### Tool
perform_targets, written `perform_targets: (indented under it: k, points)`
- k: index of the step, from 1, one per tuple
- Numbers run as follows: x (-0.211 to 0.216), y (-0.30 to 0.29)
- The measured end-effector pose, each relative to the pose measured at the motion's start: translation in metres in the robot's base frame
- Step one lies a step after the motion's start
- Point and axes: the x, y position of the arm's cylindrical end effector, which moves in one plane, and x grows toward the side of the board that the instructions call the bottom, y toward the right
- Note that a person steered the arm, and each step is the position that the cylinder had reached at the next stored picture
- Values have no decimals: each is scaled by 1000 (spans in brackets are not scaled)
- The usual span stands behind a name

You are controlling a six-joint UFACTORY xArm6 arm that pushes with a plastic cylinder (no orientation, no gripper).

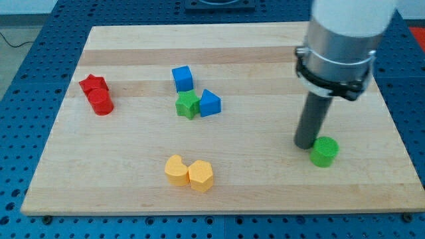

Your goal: Move the arm to the top of the yellow hexagon

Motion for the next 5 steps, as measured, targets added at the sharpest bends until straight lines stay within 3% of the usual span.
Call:
perform_targets:
  k: [2, 3, 5]
  points:
    - [21, 59]
    - [13, 37]
    - [10, -117]
